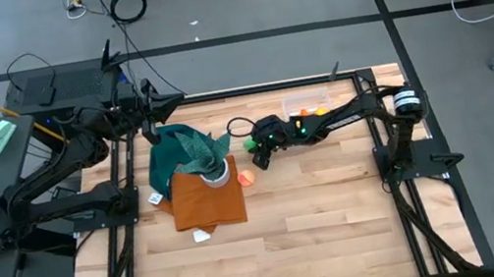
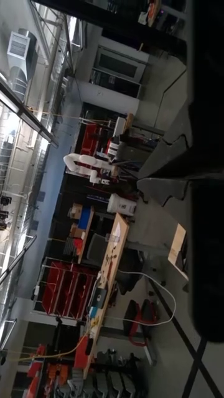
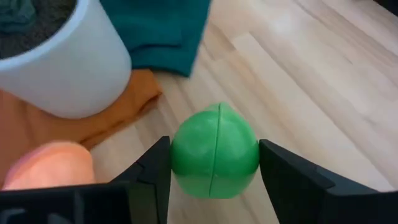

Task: Pick and placing Produce into tupperware
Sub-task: Put the avocado into the transparent bin

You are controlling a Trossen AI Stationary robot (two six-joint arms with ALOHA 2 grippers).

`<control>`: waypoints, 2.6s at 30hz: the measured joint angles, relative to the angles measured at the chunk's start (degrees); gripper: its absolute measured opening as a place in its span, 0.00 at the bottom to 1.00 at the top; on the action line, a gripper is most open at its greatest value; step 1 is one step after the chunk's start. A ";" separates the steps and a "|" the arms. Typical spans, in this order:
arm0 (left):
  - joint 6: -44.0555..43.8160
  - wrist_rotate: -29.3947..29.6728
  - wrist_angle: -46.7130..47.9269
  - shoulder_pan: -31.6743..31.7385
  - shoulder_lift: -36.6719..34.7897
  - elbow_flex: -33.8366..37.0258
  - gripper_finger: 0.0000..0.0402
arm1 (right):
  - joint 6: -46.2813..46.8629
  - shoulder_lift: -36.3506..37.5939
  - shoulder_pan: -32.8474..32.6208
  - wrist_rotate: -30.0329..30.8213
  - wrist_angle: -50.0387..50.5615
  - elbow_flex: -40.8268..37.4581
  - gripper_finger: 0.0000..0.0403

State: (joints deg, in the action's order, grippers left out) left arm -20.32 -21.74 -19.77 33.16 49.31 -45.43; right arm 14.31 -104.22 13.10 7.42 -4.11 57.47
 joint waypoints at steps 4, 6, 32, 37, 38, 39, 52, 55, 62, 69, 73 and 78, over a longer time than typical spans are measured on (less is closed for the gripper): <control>0.00 -0.10 0.00 0.00 -0.01 0.00 0.04 | -1.36 3.40 1.06 0.99 3.83 0.00 0.41; -0.02 -0.09 -0.01 0.00 -0.01 0.00 0.05 | -1.93 5.55 1.63 1.54 5.38 -0.01 0.41; 0.02 -0.07 -0.04 -0.01 0.01 0.00 0.05 | 11.03 24.38 13.49 10.27 40.72 0.02 0.40; 0.01 -0.07 -0.04 -0.01 0.00 0.00 0.02 | 16.64 24.14 16.61 10.28 43.88 0.02 0.40; 0.00 -0.07 -0.04 -0.01 0.01 0.00 0.02 | 17.19 24.14 17.04 10.26 43.99 0.02 0.40; 0.00 -0.07 -0.04 -0.01 0.01 0.00 0.02 | 17.59 24.14 17.50 10.24 44.07 0.02 0.40; 0.02 -0.07 -0.02 -0.01 0.00 0.00 0.04 | 19.30 19.99 23.17 2.54 44.85 0.00 0.40; 0.02 -0.07 -0.02 -0.01 0.01 0.00 0.02 | 19.08 18.41 23.20 2.53 44.80 0.00 0.40; 0.05 -0.07 -0.02 -0.01 0.00 0.00 0.03 | 19.04 14.32 23.20 2.49 44.82 0.00 0.40; 0.05 -0.07 -0.02 -0.01 -0.01 0.00 0.06 | 16.66 13.65 22.51 2.32 44.69 0.00 0.49; 0.07 -0.07 -0.02 -0.01 0.01 0.00 0.04 | 16.50 14.76 22.37 2.32 44.69 0.00 0.55; 0.11 -0.06 -0.02 -0.01 0.01 0.00 0.02 | 16.10 15.58 22.39 2.28 44.77 0.00 0.61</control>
State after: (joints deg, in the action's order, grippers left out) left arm -20.21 -21.80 -19.79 33.15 49.32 -45.43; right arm 30.40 -88.64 35.48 9.70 40.66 57.47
